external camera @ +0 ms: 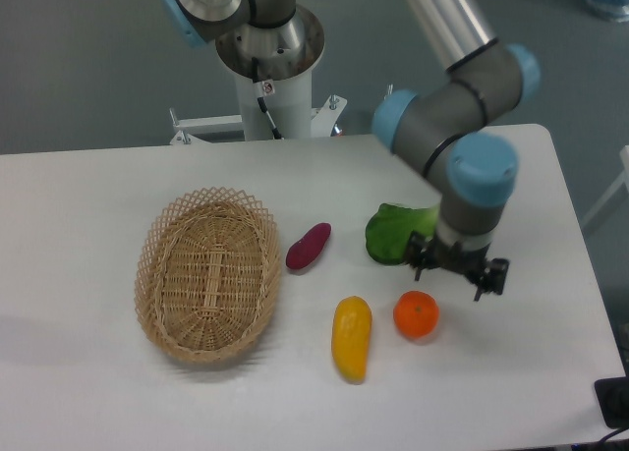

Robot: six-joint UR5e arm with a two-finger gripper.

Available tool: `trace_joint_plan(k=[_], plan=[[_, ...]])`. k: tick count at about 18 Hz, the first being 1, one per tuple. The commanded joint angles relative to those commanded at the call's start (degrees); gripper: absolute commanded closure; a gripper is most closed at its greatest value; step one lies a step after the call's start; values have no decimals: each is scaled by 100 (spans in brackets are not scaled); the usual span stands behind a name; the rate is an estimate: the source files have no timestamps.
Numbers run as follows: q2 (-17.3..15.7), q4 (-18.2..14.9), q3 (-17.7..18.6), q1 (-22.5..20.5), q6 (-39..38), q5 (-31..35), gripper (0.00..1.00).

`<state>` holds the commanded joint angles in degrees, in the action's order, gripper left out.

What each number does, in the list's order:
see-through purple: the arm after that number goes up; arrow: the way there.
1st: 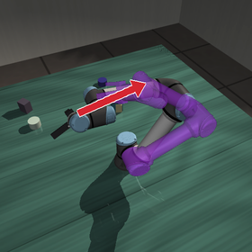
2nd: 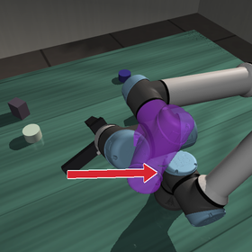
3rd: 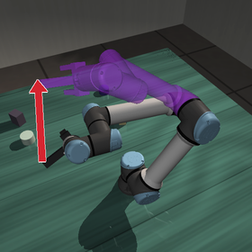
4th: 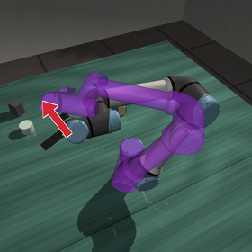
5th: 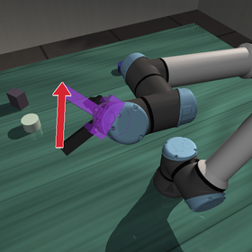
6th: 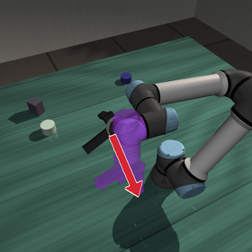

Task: Place the orange on the table
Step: 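Raise the open gripper up and away from the orange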

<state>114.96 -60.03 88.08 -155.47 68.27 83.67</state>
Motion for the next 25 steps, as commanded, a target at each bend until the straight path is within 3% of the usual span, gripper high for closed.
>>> trace_joint_plan(k=[9, 11, 25], plan=[[79, -35, -343, -132, 433, 280, 0], [79, -175, -361, -132, 442, 360, 0], [35, -132, -273, -124, 450, 361, 0]])
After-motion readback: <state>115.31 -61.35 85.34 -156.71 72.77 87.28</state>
